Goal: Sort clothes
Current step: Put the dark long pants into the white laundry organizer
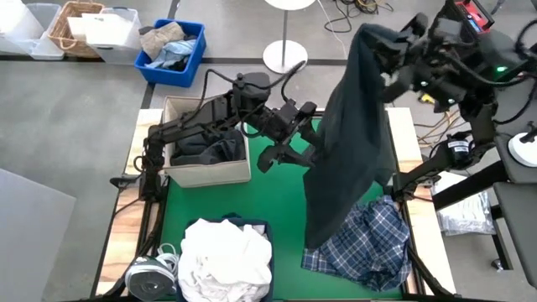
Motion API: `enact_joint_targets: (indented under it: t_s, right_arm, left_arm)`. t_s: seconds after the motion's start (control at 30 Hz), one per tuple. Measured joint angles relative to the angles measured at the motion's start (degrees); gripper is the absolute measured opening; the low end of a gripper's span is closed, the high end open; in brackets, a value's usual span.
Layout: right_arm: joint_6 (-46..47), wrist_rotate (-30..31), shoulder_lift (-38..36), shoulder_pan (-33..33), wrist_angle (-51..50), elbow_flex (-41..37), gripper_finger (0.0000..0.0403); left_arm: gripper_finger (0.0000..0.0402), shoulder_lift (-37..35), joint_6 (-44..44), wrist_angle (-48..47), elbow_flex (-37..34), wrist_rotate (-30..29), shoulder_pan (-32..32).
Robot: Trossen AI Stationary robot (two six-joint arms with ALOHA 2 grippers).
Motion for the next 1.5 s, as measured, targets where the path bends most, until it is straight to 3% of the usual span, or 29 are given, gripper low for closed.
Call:
enact_joint_targets:
  t_s: [0.23, 0.4, 0.57, 0.73, 0.8, 1.1, 1.2, 1.27, 1.37, 1.5]
  right_arm:
    - [1.27, 1.56, 2.77, 0.0, -5.45, -0.2, 0.0012]
    - [1.67, -0.96, 2.32, 0.02, -5.66, -0.17, 0.0012]
    - [5.02, -4.26, 0.76, -0.02, -6.6, -0.04, 0.0012]
    - [7.36, -5.97, 0.52, 0.0, -8.11, -0.04, 0.0012]
    - [7.56, -5.99, 0.52, 0.0, -8.16, -0.04, 0.0012]
    - [8.48, -8.51, 1.66, 0.03, -8.05, -0.04, 0.0012]
    - [8.71, -8.85, 1.73, 0.02, -8.09, -0.04, 0.0012]
    - [9.21, -8.86, 1.7, 0.02, -8.14, -0.04, 0.0012]
    - [10.16, -10.09, 1.72, 0.02, -8.41, -0.04, 0.0012]
    - [10.68, -10.6, 1.69, 0.02, -9.13, -0.07, 0.0012]
  left_arm:
    - [0.0178, -1.67, -4.26, 8.14, 0.92, 0.63, 0.18]
    - [0.0166, -3.77, -4.15, -2.55, 0.69, -3.85, 1.51]
    - [0.0166, -9.08, 2.21, -10.83, 0.73, -17.79, 1.41]
    - [0.017, -12.68, 8.4, -10.74, 0.71, -37.66, 0.16]
    - [0.018, -13.52, 10.22, -11.32, 0.78, -42.79, 0.1]
    - [0.0277, -9.94, 13.24, -12.09, 0.63, -40.61, 2.42]
    - [0.0291, -8.35, 13.42, -11.36, 0.63, -36.69, 2.96]
    - [0.0293, -7.26, 13.28, -10.68, 0.65, -33.37, 3.02]
    - [0.0281, -5.99, 13.17, -10.32, 0.65, -32.87, 2.88]
    - [0.0218, -4.62, 13.34, -8.22, 0.65, -32.91, 2.67]
